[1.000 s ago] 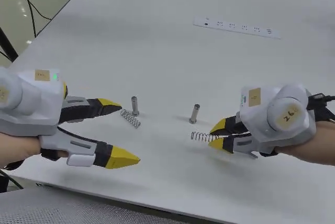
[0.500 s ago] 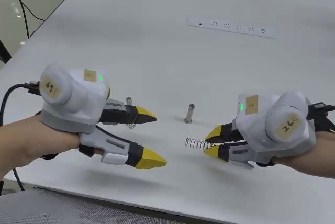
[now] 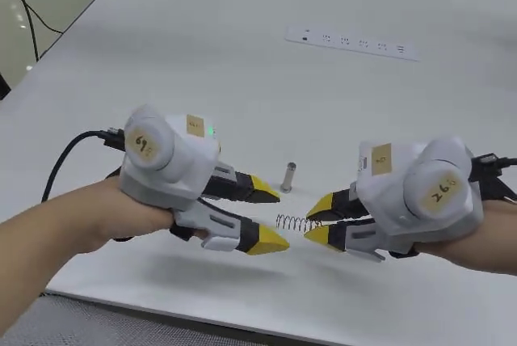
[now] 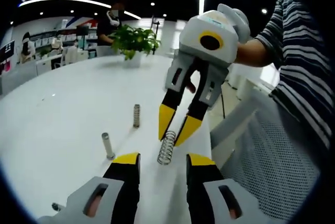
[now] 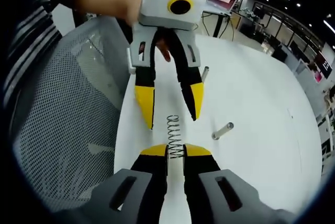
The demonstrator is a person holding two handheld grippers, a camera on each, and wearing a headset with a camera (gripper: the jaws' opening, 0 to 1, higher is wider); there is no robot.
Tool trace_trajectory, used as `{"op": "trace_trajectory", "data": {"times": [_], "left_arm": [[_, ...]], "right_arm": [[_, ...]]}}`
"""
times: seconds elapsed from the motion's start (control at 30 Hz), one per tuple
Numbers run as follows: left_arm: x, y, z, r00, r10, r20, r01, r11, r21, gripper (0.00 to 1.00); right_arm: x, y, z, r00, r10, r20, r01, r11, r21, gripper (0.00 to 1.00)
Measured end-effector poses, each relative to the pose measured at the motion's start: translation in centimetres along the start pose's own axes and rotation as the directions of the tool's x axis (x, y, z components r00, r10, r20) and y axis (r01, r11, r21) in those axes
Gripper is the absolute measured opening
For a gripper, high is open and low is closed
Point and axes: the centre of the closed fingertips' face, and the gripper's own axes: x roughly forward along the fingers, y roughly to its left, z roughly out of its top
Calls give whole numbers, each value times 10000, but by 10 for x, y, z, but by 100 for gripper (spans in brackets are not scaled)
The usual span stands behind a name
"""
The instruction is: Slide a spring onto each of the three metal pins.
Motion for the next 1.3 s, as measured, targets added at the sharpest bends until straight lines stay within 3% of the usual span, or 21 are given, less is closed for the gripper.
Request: {"op": "trace_trajectory", "data": {"times": [0.27,0.47,0.77,1.1,1.3], "left_arm": [[5,-3,7,9991,-209,356,204,9997,123,15],[9,-5,6,9993,-228,300,221,9995,236,10],[11,-3,11,9983,-206,549,191,9995,263,5],[11,-7,8,9984,-327,469,307,9985,444,3],[9,-13,6,9973,-649,341,625,9958,674,3]], "right_arm": [[-6,-2,4,9999,-17,123,18,10000,-47,7],[-10,-5,5,9999,-25,134,26,10000,-16,7],[-10,-2,4,10000,67,59,-66,9999,-127,7],[-10,0,4,9999,148,81,-146,9997,-203,7],[-9,6,5,9988,313,370,-304,9992,-261,8]]}}
